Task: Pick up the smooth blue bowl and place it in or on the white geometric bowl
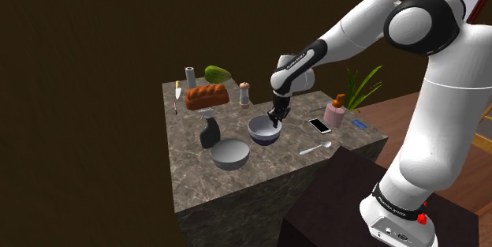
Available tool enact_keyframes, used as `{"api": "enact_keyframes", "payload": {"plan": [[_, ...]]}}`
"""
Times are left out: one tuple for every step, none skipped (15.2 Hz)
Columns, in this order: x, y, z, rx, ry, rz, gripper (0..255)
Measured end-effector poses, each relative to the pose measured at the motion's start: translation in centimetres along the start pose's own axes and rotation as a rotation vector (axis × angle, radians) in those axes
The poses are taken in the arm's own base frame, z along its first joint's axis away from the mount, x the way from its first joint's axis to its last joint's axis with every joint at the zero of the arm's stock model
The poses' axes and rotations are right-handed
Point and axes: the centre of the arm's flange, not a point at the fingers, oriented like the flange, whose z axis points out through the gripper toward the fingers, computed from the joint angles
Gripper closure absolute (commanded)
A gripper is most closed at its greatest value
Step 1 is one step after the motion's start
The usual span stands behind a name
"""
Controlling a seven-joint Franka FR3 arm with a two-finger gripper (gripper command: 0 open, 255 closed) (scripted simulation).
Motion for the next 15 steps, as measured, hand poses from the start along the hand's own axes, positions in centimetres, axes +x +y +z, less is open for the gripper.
{"api": "enact_keyframes", "payload": {"plan": [[0.0, -0.1, -0.6, 0.0, 0.0, 0.0, 255], [-0.1, -0.1, -1.0, 0.0, 0.0, 0.0, 255], [-0.1, -0.1, -1.5, 0.0, 0.0, 0.0, 255], [-0.1, -0.2, -2.0, 0.0, 0.0, 0.0, 255], [-0.1, -0.3, -2.6, 0.0, 0.0, 0.0, 255], [-0.1, -0.4, -3.2, 0.0, 0.0, 0.0, 255], [-0.1, -0.4, -3.6, 0.0, 0.0, 0.0, 255], [-0.1, -0.5, -4.1, 0.0, 0.0, 0.0, 255], [-0.2, -0.6, -4.5, 0.0, 0.0, 0.0, 255], [-0.1, -0.7, -5.2, 0.0, 0.0, 0.0, 255], [-0.1, -0.8, -5.8, 0.0, 0.0, 0.0, 255], [-0.2, -0.8, -6.2, 0.0, 0.0, 0.0, 255], [-0.1, -1.4, -6.4, 0.0, 0.0, 0.0, 255], [0.1, -2.5, -6.5, 0.0, 0.0, 0.0, 255], [0.3, -3.5, -6.5, 0.0, 0.0, -0.001, 255]]}}
